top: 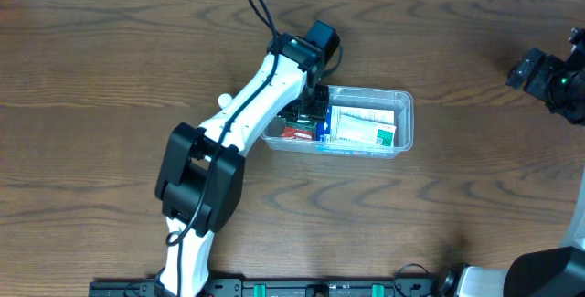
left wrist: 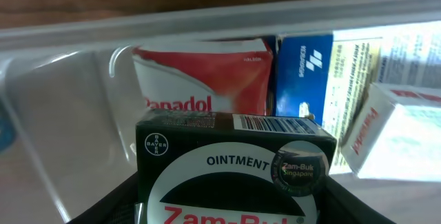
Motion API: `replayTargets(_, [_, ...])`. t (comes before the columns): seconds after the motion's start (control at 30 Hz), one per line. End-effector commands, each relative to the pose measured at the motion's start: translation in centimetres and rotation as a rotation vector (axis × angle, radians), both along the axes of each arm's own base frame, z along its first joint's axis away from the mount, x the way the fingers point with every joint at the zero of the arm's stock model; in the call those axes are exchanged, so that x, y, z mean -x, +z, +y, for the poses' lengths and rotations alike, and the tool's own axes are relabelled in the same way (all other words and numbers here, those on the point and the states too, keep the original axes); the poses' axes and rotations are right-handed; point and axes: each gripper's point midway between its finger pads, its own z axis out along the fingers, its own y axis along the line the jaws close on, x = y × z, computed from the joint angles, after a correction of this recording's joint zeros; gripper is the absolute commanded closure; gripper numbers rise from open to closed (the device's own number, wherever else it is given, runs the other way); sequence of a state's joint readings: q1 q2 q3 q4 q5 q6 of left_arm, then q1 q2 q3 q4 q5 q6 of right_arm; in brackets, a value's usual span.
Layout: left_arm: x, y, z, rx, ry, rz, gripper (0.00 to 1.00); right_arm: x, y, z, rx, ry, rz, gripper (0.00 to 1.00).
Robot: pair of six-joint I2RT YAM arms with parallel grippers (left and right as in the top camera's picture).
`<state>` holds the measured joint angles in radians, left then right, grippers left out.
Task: Pack container
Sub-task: 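Carry the green box into the container beside the red box, then release the green box and raise the left gripper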
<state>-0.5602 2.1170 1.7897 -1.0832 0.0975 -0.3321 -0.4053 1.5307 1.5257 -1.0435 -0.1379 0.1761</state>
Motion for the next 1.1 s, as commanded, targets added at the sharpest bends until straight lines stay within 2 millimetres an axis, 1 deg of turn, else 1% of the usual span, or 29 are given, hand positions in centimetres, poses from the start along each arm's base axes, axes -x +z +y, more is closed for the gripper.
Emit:
replayTargets(0.0, [-0.1, -1.2, 0.2, -0.026, 0.029, 0.01, 0.4, 0.0, 0.2, 0.0, -0.003, -0.01, -0.006, 0.01])
replayTargets(0.2, [-0.4, -2.3, 0.0, -0.031, 0.031, 0.017, 0.4, 0.0, 0.2, 0.0, -0.003, -0.01, -0.006, 0.01])
replayTargets(0.33, [-0.6, -2.3, -0.1, -0.025, 0.031, 0.008, 0.39, 0.0, 0.2, 0.0, -0.003, -0.01, -0.006, 0.01])
replayTargets(0.43, [-0.6, -2.3, -0.1, -0.025, 0.031, 0.008, 0.28, 0.0, 0.2, 0.0, -0.003, -0.01, -0.006, 0.01])
replayTargets(0.57, [-0.5, -2.3, -0.1, -0.026, 0.031, 0.01, 0.22, 0.0, 0.2, 0.0, -0.003, -0.01, -0.006, 0.01])
replayTargets(0.87, [-0.5, -2.3, 0.0, -0.027, 0.031, 0.011, 0.22, 0.0, 0.2, 0.0, -0.003, -0.01, -0.006, 0.01])
replayTargets(0.97, [-0.5, -1.4, 0.0, -0.019, 0.027, -0.001, 0.22, 0.0, 0.2, 0.0, -0.003, -0.01, -0.006, 0.01])
replayTargets(1.03, [-0.7, 0.0, -0.1, -0.007, 0.013, -0.022, 0.22, 0.0, 0.2, 0.0, -0.003, -0.01, -0.006, 0.01])
replayTargets(1.07, [-0.8, 1.1, -0.2, 0.002, 0.001, -0.038, 0.21, 0.0, 0.2, 0.0, -0.003, -0.01, -0.006, 0.01])
